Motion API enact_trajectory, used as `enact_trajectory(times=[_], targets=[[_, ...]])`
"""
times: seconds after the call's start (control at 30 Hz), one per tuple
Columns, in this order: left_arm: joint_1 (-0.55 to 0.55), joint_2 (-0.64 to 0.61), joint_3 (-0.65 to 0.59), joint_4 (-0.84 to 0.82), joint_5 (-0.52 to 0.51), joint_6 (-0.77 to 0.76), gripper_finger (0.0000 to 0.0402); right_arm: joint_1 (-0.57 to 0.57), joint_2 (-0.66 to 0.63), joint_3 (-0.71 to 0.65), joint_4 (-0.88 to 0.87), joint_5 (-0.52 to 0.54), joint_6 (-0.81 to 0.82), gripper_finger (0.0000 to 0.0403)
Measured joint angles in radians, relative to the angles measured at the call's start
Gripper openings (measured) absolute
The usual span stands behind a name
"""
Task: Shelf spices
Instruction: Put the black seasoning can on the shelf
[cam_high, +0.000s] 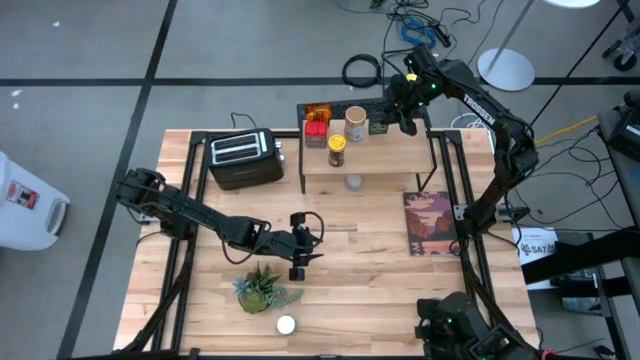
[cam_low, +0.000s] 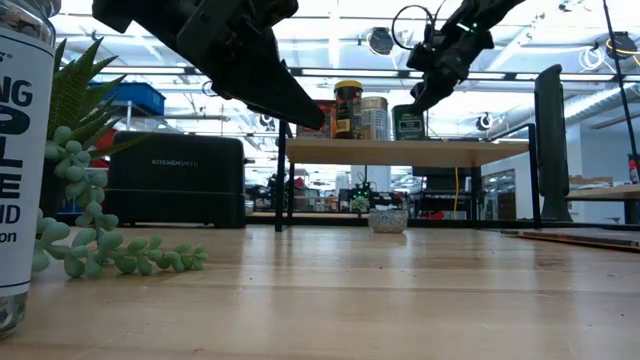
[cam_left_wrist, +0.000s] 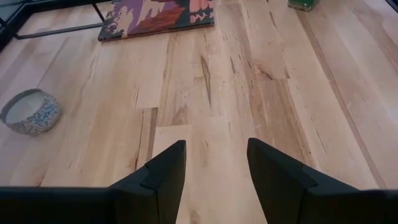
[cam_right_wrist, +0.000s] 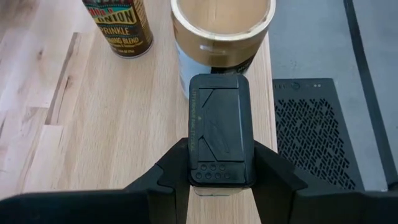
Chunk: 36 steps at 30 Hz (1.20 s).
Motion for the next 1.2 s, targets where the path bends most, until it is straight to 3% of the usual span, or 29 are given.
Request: enact_trajectory(times=[0.93,1.2], targets=[[0.000,0.000,0.000,0.000,0.010,0.004,0.0181,0.001,0.000,-0.002,-0.025,0.000,0.084,0.0143],[0.000,0.000,0.000,0.001,0.010,0.004,0.0181,0.001,0.072,-0.002,-0.038,0.012,0.125,0.0154]])
